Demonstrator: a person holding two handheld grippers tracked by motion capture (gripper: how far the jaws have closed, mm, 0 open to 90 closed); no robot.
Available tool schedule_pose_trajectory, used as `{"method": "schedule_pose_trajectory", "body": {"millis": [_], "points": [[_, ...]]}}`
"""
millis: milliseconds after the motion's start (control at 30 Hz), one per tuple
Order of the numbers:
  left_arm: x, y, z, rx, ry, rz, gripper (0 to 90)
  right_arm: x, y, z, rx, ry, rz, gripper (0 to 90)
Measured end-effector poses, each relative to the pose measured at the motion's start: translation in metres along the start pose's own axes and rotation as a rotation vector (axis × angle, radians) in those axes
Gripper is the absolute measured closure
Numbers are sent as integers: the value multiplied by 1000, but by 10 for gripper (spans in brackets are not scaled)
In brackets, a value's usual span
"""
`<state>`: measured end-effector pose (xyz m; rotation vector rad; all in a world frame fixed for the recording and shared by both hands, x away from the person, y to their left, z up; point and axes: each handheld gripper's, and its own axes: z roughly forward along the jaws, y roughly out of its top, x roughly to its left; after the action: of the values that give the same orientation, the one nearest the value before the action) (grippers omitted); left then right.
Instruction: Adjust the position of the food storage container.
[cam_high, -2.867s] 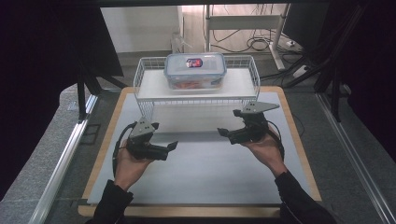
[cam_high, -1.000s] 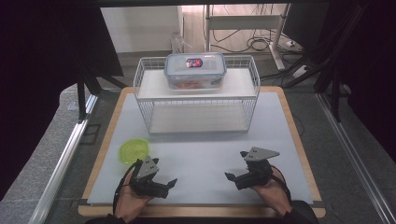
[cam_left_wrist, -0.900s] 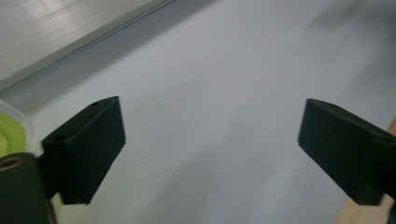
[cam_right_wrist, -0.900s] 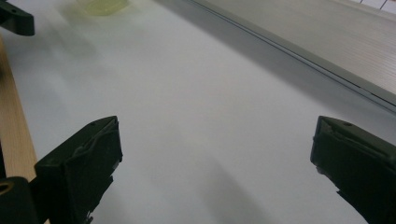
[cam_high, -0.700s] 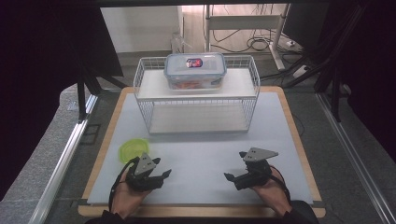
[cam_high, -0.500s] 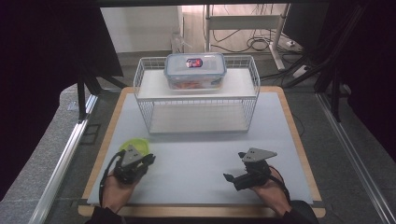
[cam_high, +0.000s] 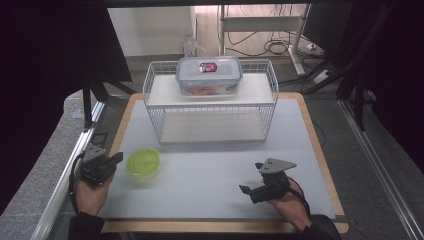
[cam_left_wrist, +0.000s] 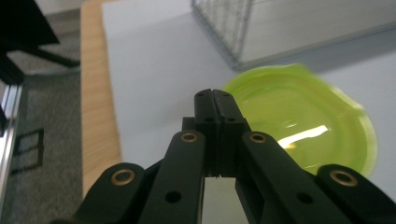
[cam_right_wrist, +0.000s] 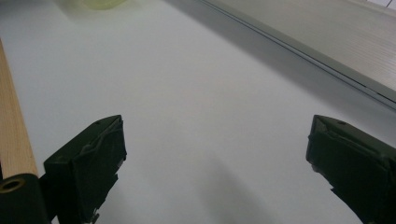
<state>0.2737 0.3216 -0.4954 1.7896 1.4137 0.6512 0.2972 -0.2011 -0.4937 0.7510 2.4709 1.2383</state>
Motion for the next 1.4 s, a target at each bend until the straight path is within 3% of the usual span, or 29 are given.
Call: {"method": "schedule_pose_trajectory", "body": {"millis": [100,167,367,600,800,1400], "points": [[9,-8,11,40,-16,-28,896,0,0,0,4,-1,-1,47],[10,-12,19,83,-24,-19,896,0,0,1,6,-2,-3,47],[1,-16,40,165,-69,3,896,1,-1,2,14,0,-8,50],[-5,-17,47,171,-138,-18,896,1,-1,3,22,3,-8,51],[-16,-15,54,179,-177,-7,896,1,-1,4,27,5,-8,53],[-66,0,73,204,-297,104,895,0,-2,6,39,7,-10,56]]}}
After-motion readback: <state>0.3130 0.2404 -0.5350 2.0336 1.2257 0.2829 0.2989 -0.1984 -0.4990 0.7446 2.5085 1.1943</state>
